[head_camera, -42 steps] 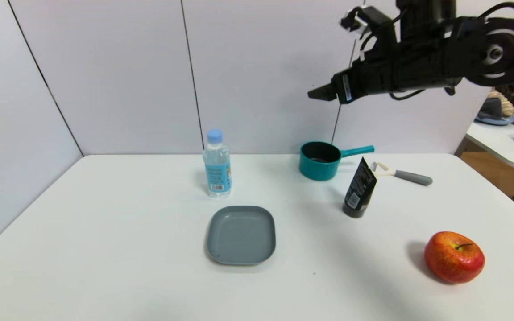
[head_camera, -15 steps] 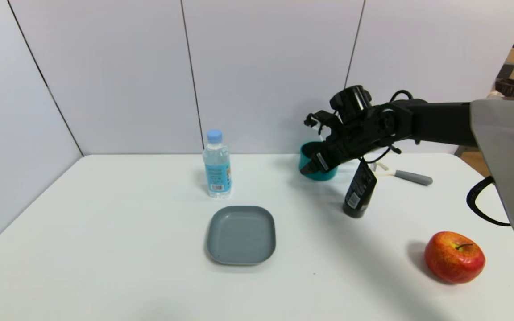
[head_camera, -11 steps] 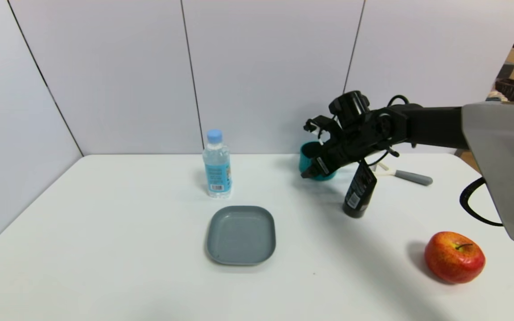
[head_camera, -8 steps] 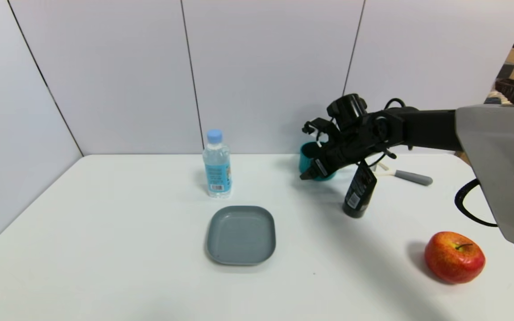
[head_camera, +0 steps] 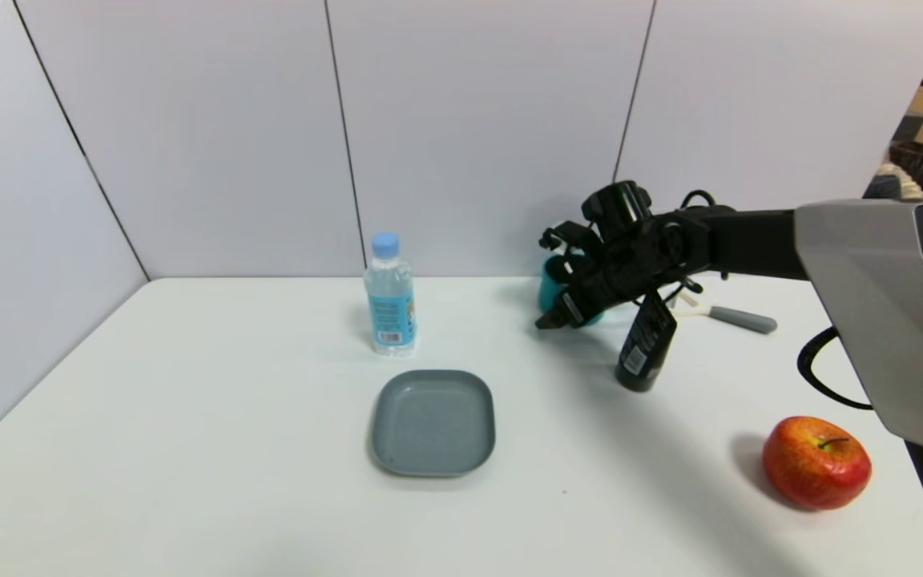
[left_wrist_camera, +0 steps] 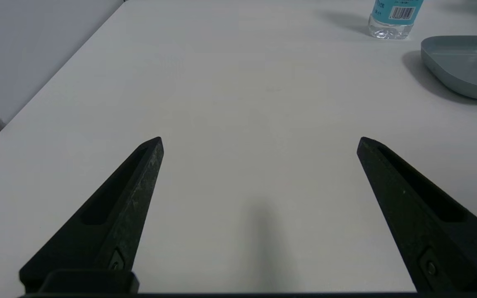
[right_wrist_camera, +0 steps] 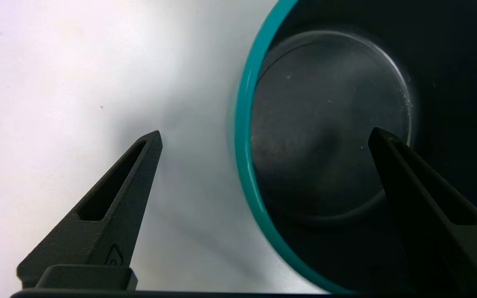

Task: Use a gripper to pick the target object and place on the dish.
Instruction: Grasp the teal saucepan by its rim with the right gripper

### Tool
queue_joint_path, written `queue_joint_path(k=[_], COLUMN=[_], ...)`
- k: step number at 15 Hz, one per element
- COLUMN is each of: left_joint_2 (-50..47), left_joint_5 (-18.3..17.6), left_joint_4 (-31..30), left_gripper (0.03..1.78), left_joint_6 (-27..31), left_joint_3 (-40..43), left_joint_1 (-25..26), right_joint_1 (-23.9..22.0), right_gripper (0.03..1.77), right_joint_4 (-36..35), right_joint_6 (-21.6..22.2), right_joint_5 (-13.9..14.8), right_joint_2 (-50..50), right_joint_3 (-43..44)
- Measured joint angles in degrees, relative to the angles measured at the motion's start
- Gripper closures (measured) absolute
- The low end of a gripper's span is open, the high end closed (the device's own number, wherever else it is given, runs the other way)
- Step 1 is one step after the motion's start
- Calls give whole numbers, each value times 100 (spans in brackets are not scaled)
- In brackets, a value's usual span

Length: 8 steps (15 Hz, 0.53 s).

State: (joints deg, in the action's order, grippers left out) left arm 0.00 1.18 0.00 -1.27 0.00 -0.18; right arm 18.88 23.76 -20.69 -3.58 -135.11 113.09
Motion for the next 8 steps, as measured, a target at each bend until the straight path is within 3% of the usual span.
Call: queue_joint_path(k=[6,8], left_joint_2=[0,0], left_joint_5=[0,2], left_joint_4=[0,0], left_gripper=[12,12], left_joint_6=[-2,-2], left_joint_3=[0,0], left_joint_1=[0,0], right_joint_1=[0,0], right_gripper=[9,46], right_joint_4=[-4,-39], right_joint_6=[-116,-117], right_joint_5=[-2,-5], right_joint_2=[-32,-30], right_joint_3=[0,0])
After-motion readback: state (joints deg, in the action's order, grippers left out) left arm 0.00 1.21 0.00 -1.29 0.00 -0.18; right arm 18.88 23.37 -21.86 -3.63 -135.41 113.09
